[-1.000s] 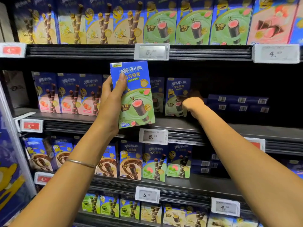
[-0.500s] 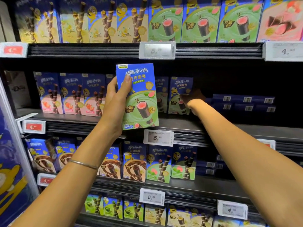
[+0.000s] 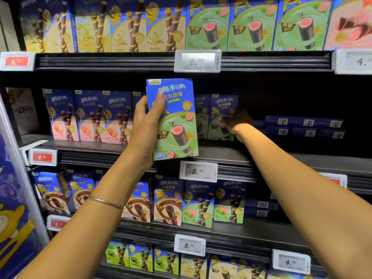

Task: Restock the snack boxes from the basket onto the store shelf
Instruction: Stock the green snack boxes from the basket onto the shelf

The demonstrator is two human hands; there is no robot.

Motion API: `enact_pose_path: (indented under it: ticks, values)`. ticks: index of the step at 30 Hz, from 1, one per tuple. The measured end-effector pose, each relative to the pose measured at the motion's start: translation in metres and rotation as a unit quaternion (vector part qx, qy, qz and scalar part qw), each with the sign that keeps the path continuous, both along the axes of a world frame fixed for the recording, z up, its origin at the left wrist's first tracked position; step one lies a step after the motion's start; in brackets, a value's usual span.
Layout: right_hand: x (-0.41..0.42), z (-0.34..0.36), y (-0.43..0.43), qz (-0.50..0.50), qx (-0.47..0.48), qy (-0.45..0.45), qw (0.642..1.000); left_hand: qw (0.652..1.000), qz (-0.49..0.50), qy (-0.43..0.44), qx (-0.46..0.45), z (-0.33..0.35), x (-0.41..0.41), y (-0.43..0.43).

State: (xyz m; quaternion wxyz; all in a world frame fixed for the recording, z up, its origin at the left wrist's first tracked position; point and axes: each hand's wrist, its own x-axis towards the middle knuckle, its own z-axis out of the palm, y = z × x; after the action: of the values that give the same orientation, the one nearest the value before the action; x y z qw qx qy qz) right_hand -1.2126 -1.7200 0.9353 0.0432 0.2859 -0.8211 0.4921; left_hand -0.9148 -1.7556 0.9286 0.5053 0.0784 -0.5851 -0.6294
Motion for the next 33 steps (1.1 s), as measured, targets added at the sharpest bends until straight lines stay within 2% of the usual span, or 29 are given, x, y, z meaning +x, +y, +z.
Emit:
enact_pose_path:
  ticks: [6,11,14,16,19,23,28,33]
  values:
    - [0.0,0.0,0.005,0.012,-0.002,-0.013,1.0,1.0,-0.006,-0.001,0.004,-0.001,-0.002,0.001]
    - [0.005,0.01,0.017,-0.027,0.003,-0.021,0.999,1.0,0.0,0.004,0.002,0.001,-0.003,0.003]
    - [0.02,0.021,0.035,-0.062,-0.011,0.025,0.998,1.0,0.006,0.015,0.009,0.003,-0.003,0.005]
    - [0.041,0.021,0.049,-0.005,-0.1,0.037,0.994,1.0,0.008,0.016,0.006,0.003,-0.005,0.006]
    - [0.096,0.021,0.069,0.142,-0.197,-0.007,0.97,1.0,0.004,0.012,-0.001,0.002,-0.009,0.011]
    - [0.146,0.024,0.085,0.325,-0.152,-0.057,0.932,1.0,0.011,0.016,-0.005,0.003,-0.016,0.018]
    - [0.162,0.018,0.095,0.315,-0.151,0.023,0.937,1.0,0.012,0.021,0.012,0.003,-0.02,0.025]
    - [0.159,0.014,0.104,0.307,-0.154,0.027,0.939,1.0,-0.014,0.016,0.002,0.008,-0.022,0.034]
